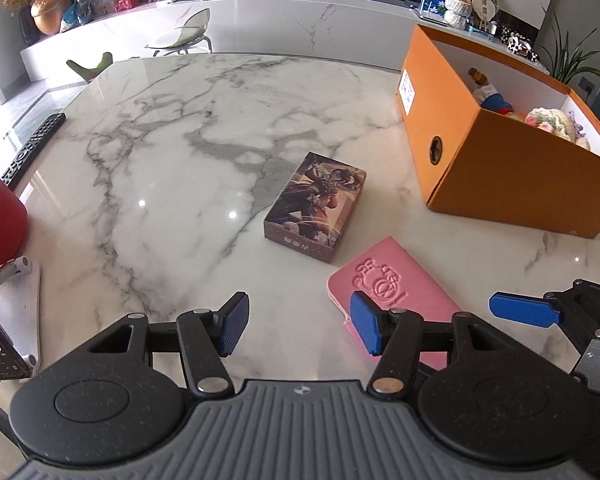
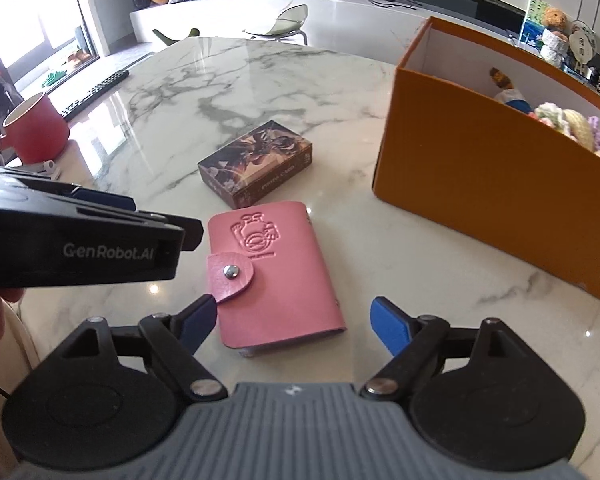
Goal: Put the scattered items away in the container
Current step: 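Grasp the pink wallet with the right tool while the left tool grasps the illustrated card box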
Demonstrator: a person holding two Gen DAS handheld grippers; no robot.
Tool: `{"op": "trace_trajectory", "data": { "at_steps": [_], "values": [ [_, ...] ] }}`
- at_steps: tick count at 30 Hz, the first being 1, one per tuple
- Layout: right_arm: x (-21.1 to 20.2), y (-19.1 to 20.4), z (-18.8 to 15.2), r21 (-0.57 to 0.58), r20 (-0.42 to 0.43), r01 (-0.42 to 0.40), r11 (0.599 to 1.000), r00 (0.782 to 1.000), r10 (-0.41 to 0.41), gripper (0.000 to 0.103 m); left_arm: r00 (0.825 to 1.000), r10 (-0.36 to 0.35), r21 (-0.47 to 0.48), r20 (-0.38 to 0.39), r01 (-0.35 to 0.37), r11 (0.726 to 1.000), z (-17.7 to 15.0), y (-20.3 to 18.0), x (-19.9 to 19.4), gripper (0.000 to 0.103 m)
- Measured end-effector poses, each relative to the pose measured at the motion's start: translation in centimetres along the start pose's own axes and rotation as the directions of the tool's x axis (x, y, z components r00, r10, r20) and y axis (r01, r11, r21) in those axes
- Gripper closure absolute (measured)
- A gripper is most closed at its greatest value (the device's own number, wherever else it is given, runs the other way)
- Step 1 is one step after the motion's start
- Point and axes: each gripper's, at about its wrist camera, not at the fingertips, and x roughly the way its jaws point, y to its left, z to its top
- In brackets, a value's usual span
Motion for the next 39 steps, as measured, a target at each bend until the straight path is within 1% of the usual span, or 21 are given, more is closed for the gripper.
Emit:
{"op": "trace_trajectory", "data": {
  "at_steps": [5, 6, 11, 13, 16, 18, 24, 29, 30, 31, 33, 35, 39],
  "values": [
    [2.2, 0.6, 1.0, -0.027, -0.026, -0.005, 1.000, 1.000, 0.005, 0.016, 1.000, 0.016, -0.031, -0.016, -0.017, 0.999, 0.3, 1.3, 0.7, 0.037],
    [2.5, 0.6, 1.2, -0.026, -0.031, -0.008, 1.000, 1.000, 0.007, 0.014, 1.000, 0.019, -0.035, -0.018, -0.020, 0.999, 0.4, 1.6, 0.8, 0.037],
    [3.9, 0.9, 1.6, -0.021, -0.055, -0.021, 1.000, 0.998, 0.020, 0.013, 1.000, 0.016, -0.049, -0.026, -0.017, 0.999, 0.4, 2.0, 1.0, 0.037],
    [4.4, 1.1, 1.6, -0.024, -0.076, -0.015, 1.000, 0.997, 0.013, 0.013, 1.000, 0.010, -0.050, -0.027, -0.012, 0.999, 0.4, 2.0, 1.0, 0.037],
    [4.5, 1.6, 1.3, -0.061, -0.067, 0.005, 0.998, 0.998, -0.009, 0.013, 1.000, 0.009, -0.050, -0.025, -0.010, 0.999, 0.4, 2.0, 0.9, 0.037],
    [4.5, 1.6, 1.1, -0.073, -0.060, 0.010, 0.997, 0.998, -0.015, 0.017, 1.000, 0.010, -0.052, -0.023, -0.011, 0.999, 0.3, 2.0, 0.7, 0.037],
    [4.0, 0.1, 0.8, -0.038, -0.071, 0.052, 0.998, 0.996, -0.054, 0.018, 1.000, 0.006, -0.045, -0.019, -0.007, 0.999, 0.3, 1.8, 0.5, 0.037],
    [3.4, -2.0, 0.6, 0.019, -0.086, 0.105, 0.994, 0.991, -0.103, 0.018, 1.000, -0.017, -0.011, -0.014, 0.017, 1.000, 0.4, 0.9, 0.6, 0.037],
    [3.4, -2.5, 0.6, 0.032, -0.089, 0.116, 0.993, 0.990, -0.112, 0.018, 1.000, -0.024, 0.009, -0.012, 0.024, 1.000, 0.4, 0.5, 0.7, 0.035],
    [3.3, -2.9, 0.7, 0.045, -0.093, 0.126, 0.991, 0.988, -0.122, 0.018, 1.000, -0.026, 0.034, -0.006, 0.027, 0.999, 0.4, 0.1, 0.8, 0.031],
    [3.3, -3.8, 0.8, 0.066, -0.097, 0.146, 0.987, 0.985, -0.140, 0.018, 0.999, -0.031, 0.084, 0.008, 0.030, 0.996, 0.5, -0.8, 0.9, 0.029],
    [3.2, -4.6, 1.1, 0.079, -0.094, 0.163, 0.983, 0.983, -0.155, 0.018, 0.999, -0.034, 0.097, 0.014, 0.033, 0.995, 0.8, -1.3, 1.3, 0.028],
    [3.3, -5.5, 1.5, 0.085, -0.091, 0.169, 0.982, 0.983, -0.161, 0.018, 0.998, -0.050, 0.110, 0.023, 0.047, 0.993, 1.7, -1.8, 2.3, 0.027]
  ]
}}
